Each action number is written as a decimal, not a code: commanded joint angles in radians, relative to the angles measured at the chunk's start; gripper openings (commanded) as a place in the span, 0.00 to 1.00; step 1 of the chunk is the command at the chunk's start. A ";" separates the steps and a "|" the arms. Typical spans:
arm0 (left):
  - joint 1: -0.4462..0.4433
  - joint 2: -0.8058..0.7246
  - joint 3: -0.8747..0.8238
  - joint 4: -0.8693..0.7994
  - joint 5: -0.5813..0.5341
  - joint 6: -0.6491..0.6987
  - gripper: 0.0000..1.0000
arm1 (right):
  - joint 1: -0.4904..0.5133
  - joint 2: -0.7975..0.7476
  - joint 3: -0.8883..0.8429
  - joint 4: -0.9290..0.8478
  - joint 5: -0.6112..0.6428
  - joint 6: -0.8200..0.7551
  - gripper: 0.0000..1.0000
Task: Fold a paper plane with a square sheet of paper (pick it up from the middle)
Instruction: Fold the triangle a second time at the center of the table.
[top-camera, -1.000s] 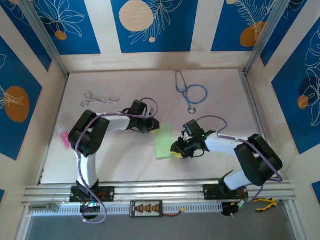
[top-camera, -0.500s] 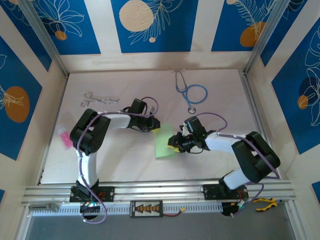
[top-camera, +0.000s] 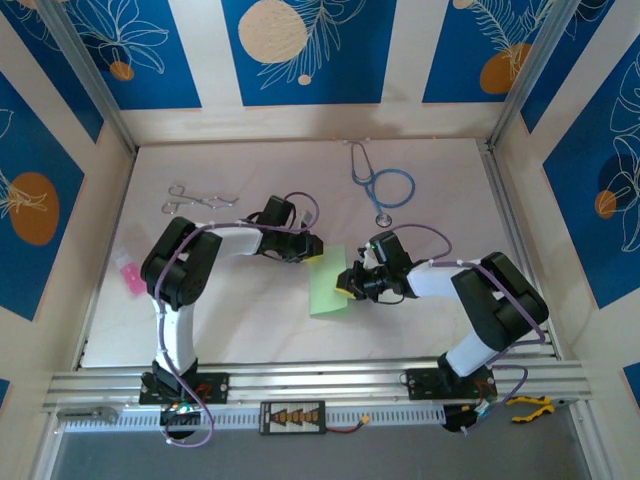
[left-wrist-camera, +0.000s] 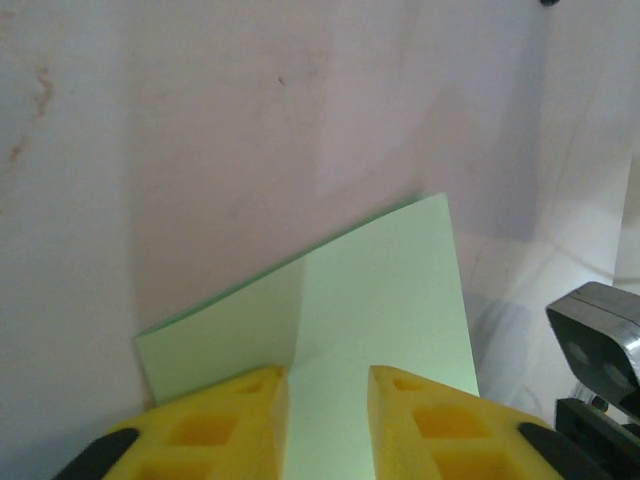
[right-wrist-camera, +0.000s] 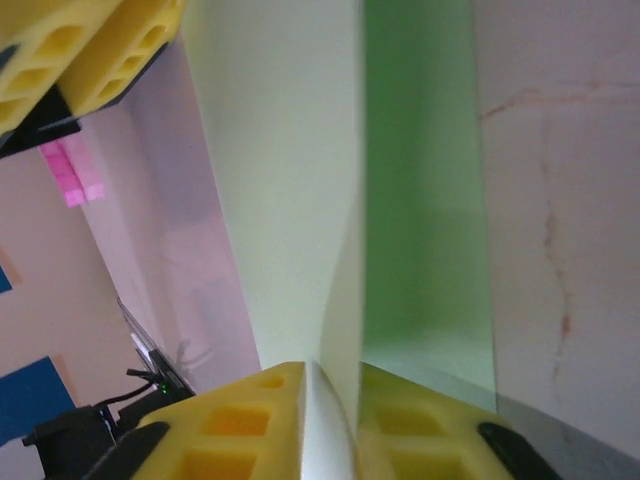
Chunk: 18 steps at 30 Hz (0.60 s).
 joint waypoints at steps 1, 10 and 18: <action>-0.003 -0.091 0.016 -0.048 -0.025 0.036 0.33 | -0.013 0.013 -0.002 0.015 -0.005 -0.013 0.11; -0.003 -0.309 -0.065 -0.075 -0.152 0.078 0.43 | -0.047 0.007 -0.005 0.030 0.050 0.019 0.03; -0.003 -0.500 -0.177 -0.053 -0.258 0.126 0.51 | -0.053 -0.003 0.006 0.031 0.010 0.019 0.09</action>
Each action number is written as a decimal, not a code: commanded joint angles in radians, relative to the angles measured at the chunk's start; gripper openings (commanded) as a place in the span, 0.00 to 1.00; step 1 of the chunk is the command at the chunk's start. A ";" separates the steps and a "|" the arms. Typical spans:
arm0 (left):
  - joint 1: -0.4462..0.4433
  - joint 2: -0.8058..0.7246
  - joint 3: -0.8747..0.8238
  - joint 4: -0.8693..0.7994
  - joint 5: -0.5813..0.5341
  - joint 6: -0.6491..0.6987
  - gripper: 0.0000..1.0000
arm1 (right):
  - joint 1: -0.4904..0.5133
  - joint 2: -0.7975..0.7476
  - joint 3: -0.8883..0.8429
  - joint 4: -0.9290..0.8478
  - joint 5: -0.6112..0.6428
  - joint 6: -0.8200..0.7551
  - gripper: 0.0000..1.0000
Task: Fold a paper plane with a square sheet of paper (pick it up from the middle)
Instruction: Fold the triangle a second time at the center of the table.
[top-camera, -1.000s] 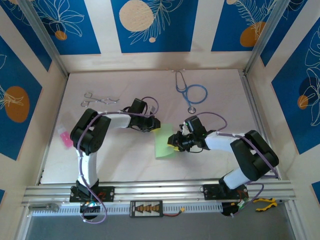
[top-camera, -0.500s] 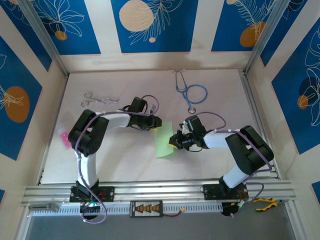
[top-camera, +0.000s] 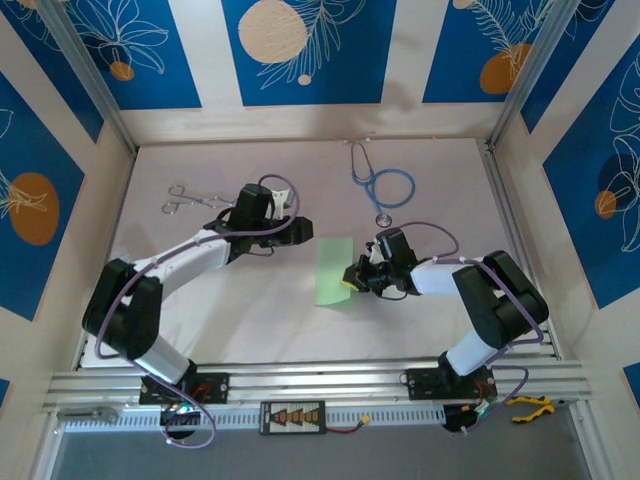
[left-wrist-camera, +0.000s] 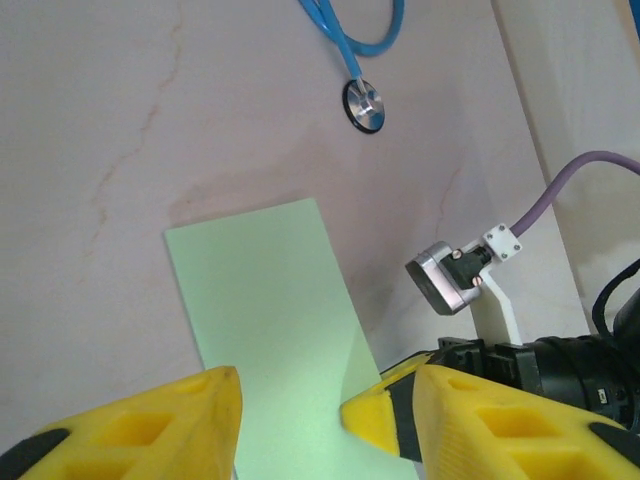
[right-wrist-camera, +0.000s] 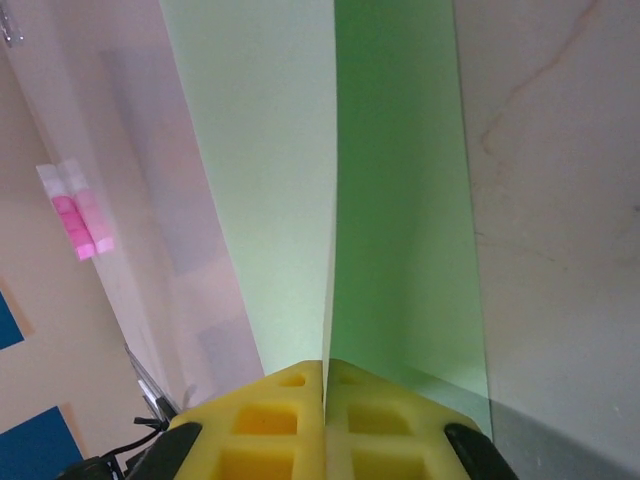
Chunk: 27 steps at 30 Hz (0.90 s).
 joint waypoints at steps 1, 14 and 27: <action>-0.003 -0.081 -0.048 -0.021 -0.083 0.063 0.52 | -0.005 -0.011 0.011 -0.005 -0.042 -0.007 0.12; 0.018 -0.343 -0.238 0.018 -0.246 0.160 1.00 | -0.059 0.052 0.059 -0.032 -0.136 -0.092 0.26; 0.001 -0.332 -0.419 0.341 0.038 0.114 0.86 | -0.095 0.095 0.098 -0.059 -0.179 -0.152 0.23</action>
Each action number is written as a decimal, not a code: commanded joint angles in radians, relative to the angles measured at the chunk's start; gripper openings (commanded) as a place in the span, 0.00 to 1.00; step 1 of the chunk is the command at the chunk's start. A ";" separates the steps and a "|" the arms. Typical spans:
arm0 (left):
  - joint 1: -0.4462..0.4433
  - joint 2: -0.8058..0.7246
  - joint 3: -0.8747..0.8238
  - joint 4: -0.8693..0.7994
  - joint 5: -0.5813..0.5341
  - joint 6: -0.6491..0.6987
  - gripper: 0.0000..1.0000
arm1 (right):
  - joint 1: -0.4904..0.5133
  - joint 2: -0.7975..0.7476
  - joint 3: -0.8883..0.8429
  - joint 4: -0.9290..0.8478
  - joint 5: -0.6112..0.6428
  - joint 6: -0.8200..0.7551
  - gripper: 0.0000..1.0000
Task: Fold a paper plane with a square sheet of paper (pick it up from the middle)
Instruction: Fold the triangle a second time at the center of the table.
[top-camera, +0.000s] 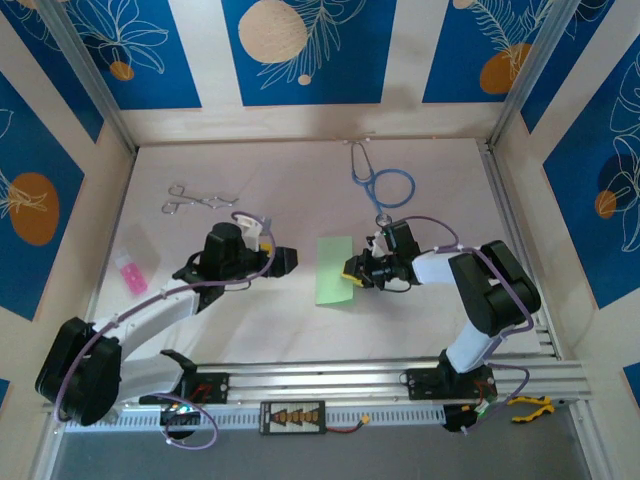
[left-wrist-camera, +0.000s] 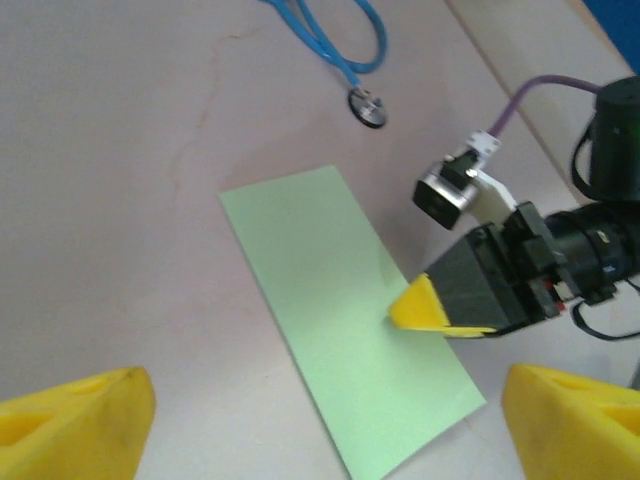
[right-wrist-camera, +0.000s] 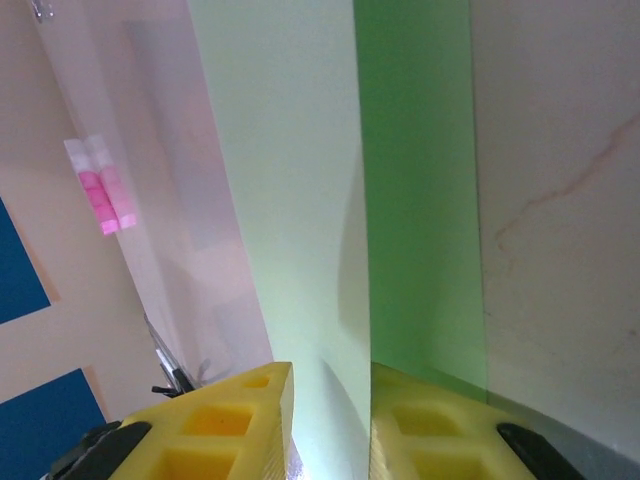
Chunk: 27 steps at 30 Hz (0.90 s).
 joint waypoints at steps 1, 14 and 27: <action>-0.019 0.024 -0.005 0.100 0.098 0.004 0.83 | -0.011 0.016 0.034 -0.035 -0.039 -0.042 0.22; -0.279 0.119 0.042 -0.015 -0.129 0.291 0.61 | -0.013 0.002 0.037 -0.035 0.007 0.058 0.03; -0.580 0.318 0.130 0.039 -0.488 0.558 0.64 | 0.016 -0.020 0.031 -0.022 0.038 0.175 0.02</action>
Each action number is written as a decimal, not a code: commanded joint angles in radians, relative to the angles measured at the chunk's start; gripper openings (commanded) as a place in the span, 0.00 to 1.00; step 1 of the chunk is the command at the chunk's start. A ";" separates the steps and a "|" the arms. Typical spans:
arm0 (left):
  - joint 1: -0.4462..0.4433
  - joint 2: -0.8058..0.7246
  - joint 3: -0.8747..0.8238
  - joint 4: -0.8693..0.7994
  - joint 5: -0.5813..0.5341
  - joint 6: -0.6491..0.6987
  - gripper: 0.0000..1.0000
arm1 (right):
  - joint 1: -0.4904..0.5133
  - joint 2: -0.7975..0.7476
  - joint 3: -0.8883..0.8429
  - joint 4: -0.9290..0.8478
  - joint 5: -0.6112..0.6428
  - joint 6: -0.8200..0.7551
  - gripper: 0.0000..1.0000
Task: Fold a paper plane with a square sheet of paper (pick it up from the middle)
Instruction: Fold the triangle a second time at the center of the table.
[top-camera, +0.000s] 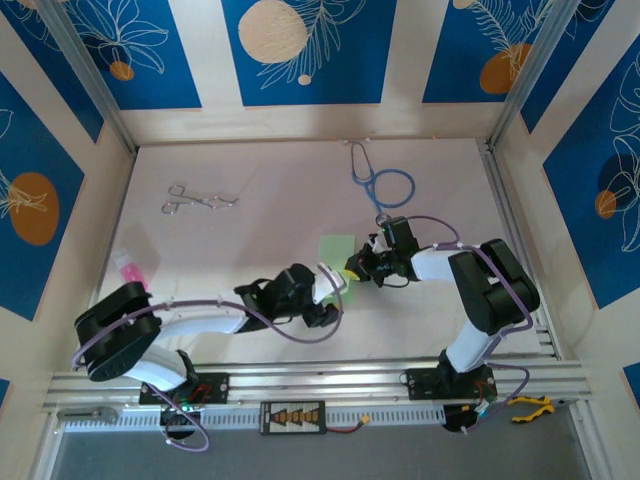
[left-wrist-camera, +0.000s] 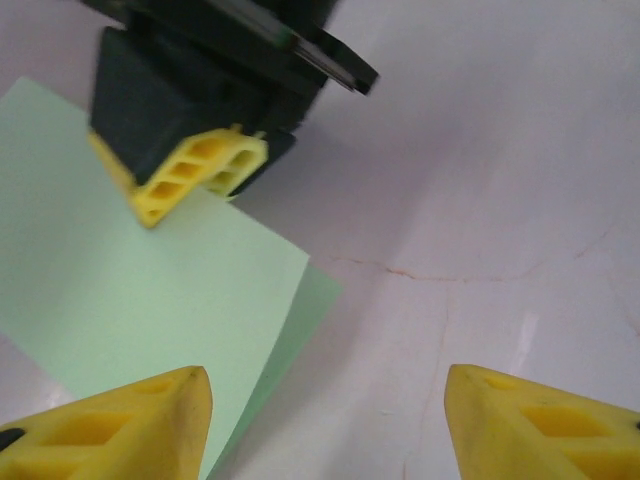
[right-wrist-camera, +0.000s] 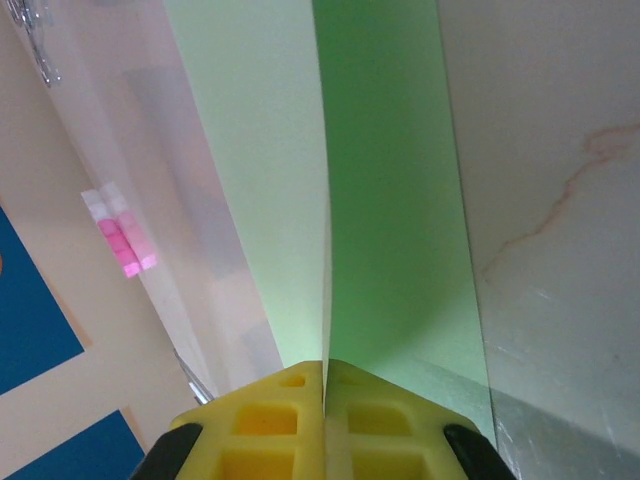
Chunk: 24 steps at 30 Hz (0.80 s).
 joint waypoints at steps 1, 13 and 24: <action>-0.043 0.065 0.056 0.029 -0.149 0.109 0.64 | 0.009 -0.026 -0.001 -0.010 -0.001 0.028 0.02; -0.090 0.193 0.120 0.068 -0.335 0.132 0.61 | 0.012 -0.029 0.010 -0.028 -0.002 0.020 0.02; -0.091 0.236 0.147 0.063 -0.336 0.141 0.51 | 0.013 -0.032 0.020 -0.046 -0.006 0.009 0.02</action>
